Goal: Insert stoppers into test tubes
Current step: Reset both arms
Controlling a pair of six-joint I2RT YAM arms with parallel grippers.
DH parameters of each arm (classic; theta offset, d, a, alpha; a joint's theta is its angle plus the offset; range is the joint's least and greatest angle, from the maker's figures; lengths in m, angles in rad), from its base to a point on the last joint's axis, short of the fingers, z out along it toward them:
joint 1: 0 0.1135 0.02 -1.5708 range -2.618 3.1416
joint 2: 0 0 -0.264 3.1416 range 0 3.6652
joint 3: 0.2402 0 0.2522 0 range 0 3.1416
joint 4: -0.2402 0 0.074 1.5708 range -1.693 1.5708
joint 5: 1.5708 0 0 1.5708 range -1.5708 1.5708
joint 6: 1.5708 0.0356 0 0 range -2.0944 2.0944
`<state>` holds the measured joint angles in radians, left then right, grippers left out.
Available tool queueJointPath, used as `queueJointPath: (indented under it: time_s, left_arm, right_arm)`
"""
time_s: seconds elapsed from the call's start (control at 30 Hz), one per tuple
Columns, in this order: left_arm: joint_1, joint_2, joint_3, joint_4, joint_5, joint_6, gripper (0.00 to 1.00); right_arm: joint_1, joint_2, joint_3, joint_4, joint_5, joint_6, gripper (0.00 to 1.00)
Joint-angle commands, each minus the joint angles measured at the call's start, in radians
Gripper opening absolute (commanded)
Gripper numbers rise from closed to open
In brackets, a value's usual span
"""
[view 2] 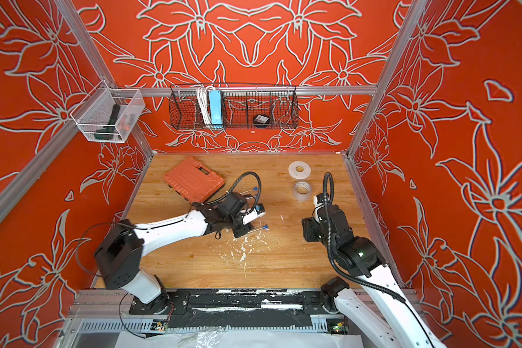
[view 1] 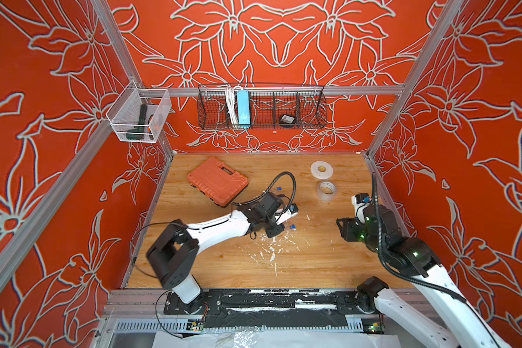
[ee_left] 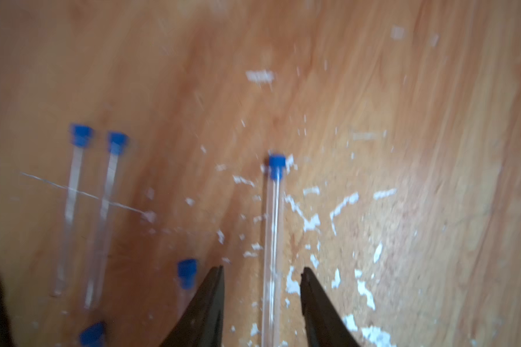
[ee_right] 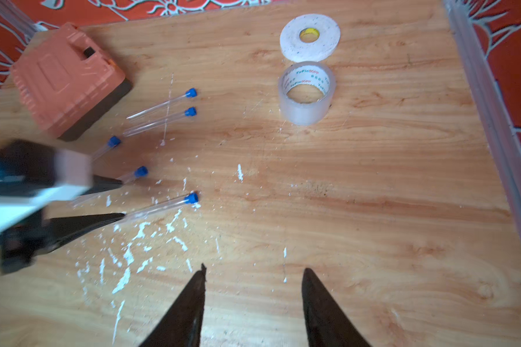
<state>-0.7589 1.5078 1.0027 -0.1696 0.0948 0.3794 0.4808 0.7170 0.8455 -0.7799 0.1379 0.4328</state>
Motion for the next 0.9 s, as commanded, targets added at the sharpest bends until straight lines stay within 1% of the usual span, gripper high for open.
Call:
queueJointPath:
  time_s: [0.0,0.07,0.13,0.17,0.23,0.3,0.33,0.4,0.47,0.53,0.57,0.6,0.63,0.67,0.73,0.8,0.87]
  left_arm:
    - [0.058,-0.163,-0.13,0.327,-0.058,-0.122,0.37]
    - [0.108,-0.279,-0.262,0.504,-0.132,-0.184,0.4]
    - [0.154,-0.365,-0.386,0.653,-0.224,-0.229,0.49]
    - [0.184,-0.398,-0.43,0.704,-0.275,-0.254,0.54]
    - [0.258,-0.433,-0.497,0.729,-0.332,-0.306,0.59]
    - [0.325,-0.448,-0.545,0.726,-0.394,-0.32,0.6]
    - [0.354,-0.449,-0.571,0.733,-0.451,-0.318,0.6]
    - [0.414,-0.45,-0.622,0.762,-0.5,-0.33,0.61]
    - [0.481,-0.447,-0.678,0.806,-0.504,-0.362,0.62]
    - [0.534,-0.442,-0.717,0.846,-0.467,-0.395,0.62]
    - [0.549,-0.437,-0.738,0.878,-0.445,-0.39,0.62]
    - [0.555,-0.428,-0.754,0.908,-0.438,-0.382,0.62]
    - [0.563,-0.414,-0.769,0.945,-0.429,-0.376,0.62]
    - [0.573,-0.397,-0.782,0.979,-0.413,-0.37,0.62]
    - [0.595,-0.365,-0.799,1.033,-0.399,-0.376,0.62]
    - [0.612,-0.339,-0.817,1.095,-0.362,-0.357,0.62]
    - [0.622,-0.304,-0.831,1.157,-0.338,-0.338,0.63]
  right_arm:
    - [-0.049,0.052,-0.032,0.163,0.115,-0.058,0.53]
    - [-0.114,0.106,-0.064,0.248,0.137,-0.104,0.56]
    - [-0.188,0.165,-0.104,0.355,0.143,-0.137,0.62]
    - [-0.227,0.198,-0.129,0.422,0.138,-0.15,0.63]
    - [-0.284,0.26,-0.185,0.566,0.148,-0.188,0.63]
    - [-0.332,0.323,-0.226,0.697,0.169,-0.232,0.63]
    - [-0.356,0.359,-0.238,0.751,0.18,-0.257,0.63]
    - [-0.387,0.423,-0.277,0.874,0.142,-0.336,0.64]
    - [-0.395,0.486,-0.347,1.06,0.102,-0.439,0.65]
    - [-0.396,0.555,-0.39,1.194,0.075,-0.486,0.67]
    - [-0.398,0.587,-0.402,1.242,0.055,-0.492,0.67]
    - [-0.401,0.612,-0.403,1.276,0.038,-0.493,0.68]
    - [-0.402,0.62,-0.375,1.228,0.019,-0.493,0.67]
    - [-0.408,0.632,-0.371,1.243,-0.007,-0.48,0.67]
    - [-0.415,0.658,-0.406,1.352,-0.05,-0.47,0.68]
    - [-0.421,0.688,-0.423,1.412,-0.068,-0.467,0.68]
    - [-0.447,0.674,-0.43,1.393,-0.114,-0.459,0.68]
